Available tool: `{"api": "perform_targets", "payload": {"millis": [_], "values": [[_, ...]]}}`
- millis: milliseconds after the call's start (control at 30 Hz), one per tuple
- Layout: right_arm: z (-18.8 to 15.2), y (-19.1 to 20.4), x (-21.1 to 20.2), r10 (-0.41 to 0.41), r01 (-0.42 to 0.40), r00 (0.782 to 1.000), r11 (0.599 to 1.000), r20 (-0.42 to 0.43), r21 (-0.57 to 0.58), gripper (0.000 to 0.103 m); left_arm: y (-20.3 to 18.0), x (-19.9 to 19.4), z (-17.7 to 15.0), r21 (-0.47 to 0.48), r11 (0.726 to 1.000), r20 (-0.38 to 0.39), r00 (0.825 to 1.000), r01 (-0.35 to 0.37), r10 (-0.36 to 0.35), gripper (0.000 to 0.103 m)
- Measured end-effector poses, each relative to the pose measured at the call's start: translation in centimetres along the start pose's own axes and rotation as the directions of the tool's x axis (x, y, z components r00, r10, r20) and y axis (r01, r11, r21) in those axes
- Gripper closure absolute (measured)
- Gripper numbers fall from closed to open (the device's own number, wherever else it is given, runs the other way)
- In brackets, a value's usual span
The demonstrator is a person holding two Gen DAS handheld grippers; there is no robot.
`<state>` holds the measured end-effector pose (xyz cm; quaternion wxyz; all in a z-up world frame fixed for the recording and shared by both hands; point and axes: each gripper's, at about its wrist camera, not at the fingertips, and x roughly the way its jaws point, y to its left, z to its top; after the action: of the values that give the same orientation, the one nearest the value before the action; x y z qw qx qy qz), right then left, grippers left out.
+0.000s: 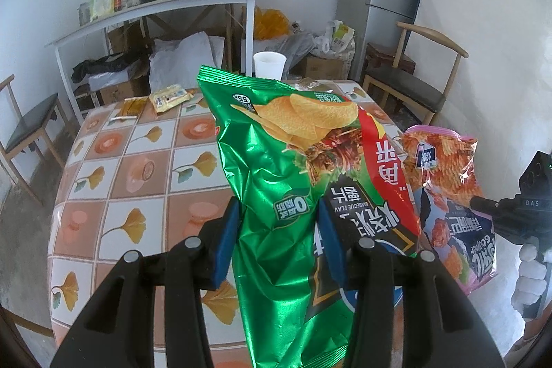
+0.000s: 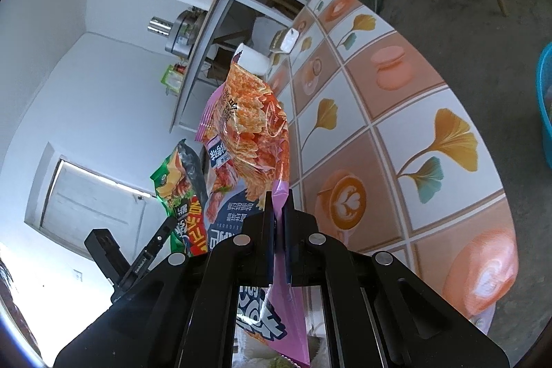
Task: Collect trash
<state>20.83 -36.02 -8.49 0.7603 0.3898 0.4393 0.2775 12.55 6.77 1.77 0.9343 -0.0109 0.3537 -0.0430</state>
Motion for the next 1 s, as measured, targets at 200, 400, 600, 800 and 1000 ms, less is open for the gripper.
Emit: {"api": "perform_targets", "payload": {"millis": [200, 400, 600, 800, 1000], "values": [[-0.1, -0.8, -1.5, 0.015, -0.016, 1.000, 1.000, 0.028, 0.017, 0.100, -1.2, -0.2, 0.6, 0.029, 1.000, 0.017, 1.000, -0.005, 0.005, 0.059], [0.0, -1.8, -3.2, 0.035, -0.037, 0.998, 0.999, 0.056, 0.036, 0.100, -3.0, -0.6, 0.8, 0.059, 0.998, 0.030, 1.000, -0.003, 0.001, 0.059], [-0.3, -2.9, -4.1, 0.060, -0.065, 0.996, 0.995, 0.070, 0.071, 0.100, -5.0, -0.8, 1.6, 0.085, 0.996, 0.038, 0.999, 0.025, -0.028, 0.059], [-1.2, -4.4, -5.7, 0.077, -0.090, 0.990, 0.991, 0.119, 0.103, 0.100, -8.0, -0.5, 2.8, 0.145, 0.987, 0.039, 0.997, 0.062, -0.069, 0.059], [-2.4, -9.0, -10.0, 0.078, -0.124, 0.971, 0.973, 0.224, 0.197, 0.100, -14.1, 1.7, 4.0, 0.243, 0.959, -0.015, 0.989, 0.147, -0.148, 0.059]]}}
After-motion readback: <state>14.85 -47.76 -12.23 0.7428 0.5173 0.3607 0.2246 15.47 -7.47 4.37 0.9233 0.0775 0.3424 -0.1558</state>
